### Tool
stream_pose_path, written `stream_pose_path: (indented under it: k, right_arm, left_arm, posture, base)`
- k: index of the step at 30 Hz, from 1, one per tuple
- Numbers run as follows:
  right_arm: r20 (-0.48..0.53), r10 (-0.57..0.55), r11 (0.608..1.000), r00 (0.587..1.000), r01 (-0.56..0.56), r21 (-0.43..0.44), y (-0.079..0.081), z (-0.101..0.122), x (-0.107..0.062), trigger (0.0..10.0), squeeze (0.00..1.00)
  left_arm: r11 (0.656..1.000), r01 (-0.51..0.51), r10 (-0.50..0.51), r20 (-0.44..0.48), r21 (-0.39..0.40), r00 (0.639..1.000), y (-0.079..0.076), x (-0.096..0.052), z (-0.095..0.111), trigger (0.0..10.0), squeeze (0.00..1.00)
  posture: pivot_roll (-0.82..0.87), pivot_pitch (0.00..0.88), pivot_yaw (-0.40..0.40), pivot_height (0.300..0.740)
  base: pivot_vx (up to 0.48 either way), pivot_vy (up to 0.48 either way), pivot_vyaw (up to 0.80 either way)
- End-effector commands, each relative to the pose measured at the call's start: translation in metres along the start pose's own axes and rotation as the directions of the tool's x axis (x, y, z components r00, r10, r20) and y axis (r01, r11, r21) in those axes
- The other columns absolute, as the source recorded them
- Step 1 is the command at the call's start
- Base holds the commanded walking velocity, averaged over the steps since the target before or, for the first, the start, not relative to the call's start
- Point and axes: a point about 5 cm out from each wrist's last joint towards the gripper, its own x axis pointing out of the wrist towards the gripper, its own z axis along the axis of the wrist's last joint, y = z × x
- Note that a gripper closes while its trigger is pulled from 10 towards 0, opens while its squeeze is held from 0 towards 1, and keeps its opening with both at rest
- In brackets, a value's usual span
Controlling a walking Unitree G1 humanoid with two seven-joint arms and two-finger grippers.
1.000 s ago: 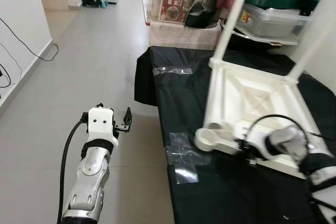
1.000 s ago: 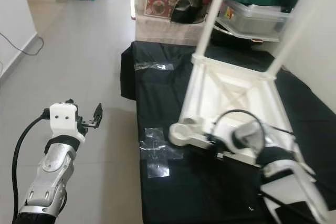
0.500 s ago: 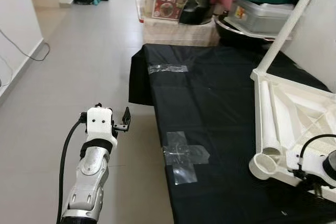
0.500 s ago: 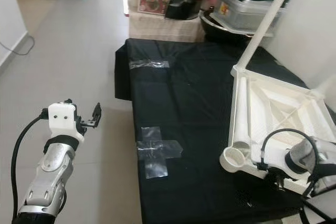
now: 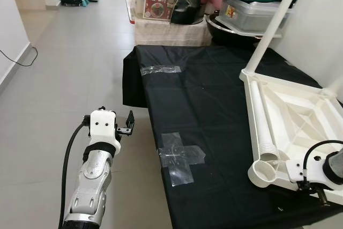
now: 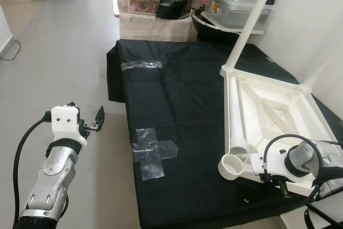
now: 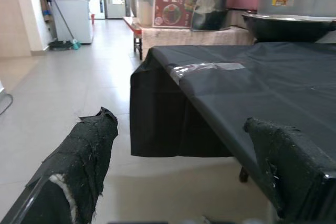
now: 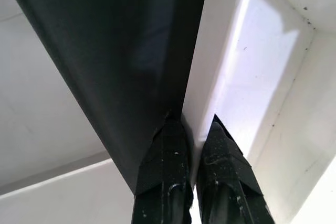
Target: Building children table
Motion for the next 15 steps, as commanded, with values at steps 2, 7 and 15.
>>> stream_pose_path:
  k: [2,7,15]
  right_arm:
    - [0.115,-0.163,0.953,0.980,0.187,-0.237,-0.031,0.038,-0.011,0.0,0.00]
    - [0.164,-0.206,0.874,0.965,0.257,-0.412,-0.043,0.061,-0.018,0.0,0.00]
    - [0.229,-0.245,0.798,0.942,0.330,-0.505,-0.055,0.084,-0.024,0.0,0.00]
  left_arm:
    - [1.000,0.013,-0.013,-0.002,-0.007,1.000,-0.004,0.000,-0.001,10.0,0.00]
    - [1.000,0.015,-0.015,-0.002,-0.010,1.000,-0.005,0.000,-0.002,10.0,0.00]
    - [1.000,0.015,-0.015,-0.002,-0.012,1.000,-0.005,0.000,-0.002,10.0,0.00]
  posture:
    - [-0.06,0.000,-0.134,0.740]
    - [-0.07,0.000,-0.136,0.740]
    - [-0.07,0.000,-0.138,0.740]
  base:
    - [0.000,0.000,0.00]
    - [0.000,0.000,0.00]
    - [0.000,0.000,0.00]
